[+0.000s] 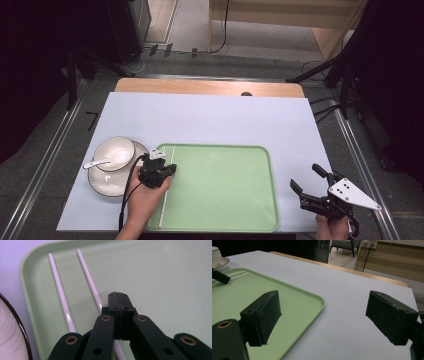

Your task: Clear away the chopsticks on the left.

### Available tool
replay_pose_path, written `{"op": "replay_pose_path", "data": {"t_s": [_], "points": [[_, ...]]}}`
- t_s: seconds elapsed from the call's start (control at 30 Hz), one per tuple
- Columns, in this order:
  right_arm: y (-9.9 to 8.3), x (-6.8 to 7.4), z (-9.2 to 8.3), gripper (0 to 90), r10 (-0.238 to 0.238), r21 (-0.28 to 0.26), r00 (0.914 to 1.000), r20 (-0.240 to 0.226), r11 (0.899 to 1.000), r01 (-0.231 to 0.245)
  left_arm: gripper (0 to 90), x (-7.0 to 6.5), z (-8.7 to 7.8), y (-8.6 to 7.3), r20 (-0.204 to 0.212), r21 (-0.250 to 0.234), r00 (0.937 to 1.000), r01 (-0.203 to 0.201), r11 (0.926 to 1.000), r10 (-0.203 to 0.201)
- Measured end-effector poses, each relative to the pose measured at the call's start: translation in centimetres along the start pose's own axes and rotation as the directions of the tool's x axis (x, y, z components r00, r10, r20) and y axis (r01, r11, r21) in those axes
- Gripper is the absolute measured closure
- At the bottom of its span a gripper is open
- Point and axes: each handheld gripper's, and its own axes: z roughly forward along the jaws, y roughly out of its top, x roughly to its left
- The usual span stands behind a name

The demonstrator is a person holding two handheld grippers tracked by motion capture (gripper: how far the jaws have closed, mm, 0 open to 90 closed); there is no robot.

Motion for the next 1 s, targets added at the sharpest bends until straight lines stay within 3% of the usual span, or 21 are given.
{"op": "replay_pose_path", "data": {"t_s": [0.13, 0.23, 0.33, 0.4, 0.47, 0.57, 0.6, 0.67, 0.8, 1.0], "points": [[0.0, 0.0, 0.0, 12.9, 0.001, -0.001, 1.0, 0.0, 1.0, -0.001, 88.2, 0.1, -0.1, -0.1, 0.001, -0.012, 0.9998, -0.019, 0.9997, 0.019], [0.0, 0.0, -0.1, 12.9, 0.001, -0.001, 1.0, 0.003, 1.0, -0.001, 78.1, 0.3, -0.7, 0.0, 0.053, -0.067, 0.9982, -0.025, 0.9975, 0.028], [0.0, 0.0, -0.1, 12.9, 0.002, -0.001, 1.0, 0.001, 1.0, -0.002, 56.9, 0.3, -1.3, 0.0, 0.14, -0.139, 0.9879, -0.047, 0.9892, 0.067], [0.0, 0.0, -0.1, 12.9, 0.001, 0.0, 1.0, 0.002, 1.0, -0.001, 36.4, 0.2, -1.8, 0.1, 0.117, -0.163, 0.9901, -0.057, 0.9849, 0.077], [0.0, -0.1, -0.1, 13.0, 0.001, -0.002, 1.0, 0.002, 1.0, -0.001, 16.2, 0.3, -2.4, 0.2, 0.129, -0.179, 0.9902, -0.031, 0.9834, 0.054], [0.0, -0.1, -0.1, 12.9, 0.002, -0.004, 1.0, 0.001, 1.0, -0.002, 0.0, 0.4, -3.5, 0.1, 0.181, -0.216, 0.9813, -0.025, 0.9761, 0.066], [0.0, -0.1, -0.1, 12.9, 0.0, -0.004, 1.0, 0.0, 1.0, 0.0, 0.0, 0.5, -3.8, 0.1, 0.188, -0.23, 0.9794, -0.029, 0.9728, 0.074], [0.0, -0.1, -0.2, 12.9, 0.001, -0.006, 1.0, 0.001, 1.0, -0.001, 0.0, 0.6, -4.4, 0.0, 0.174, -0.245, 0.9814, -0.035, 0.9689, 0.08], [0.0, -0.2, -0.2, 12.9, 0.01, -0.004, 1.0, 0.002, 1.0, -0.01, 0.0, 1.0, -5.2, -0.4, 0.206, -0.272, 0.9733, -0.042, 0.9613, 0.101], [0.0, -0.2, -0.2, 12.9, 0.005, -0.005, 1.0, 0.002, 1.0, -0.005, 0.0, 1.5, -6.2, -1.2, 0.187, -0.29, 0.9754, -0.058, 0.9552, 0.116]]}}
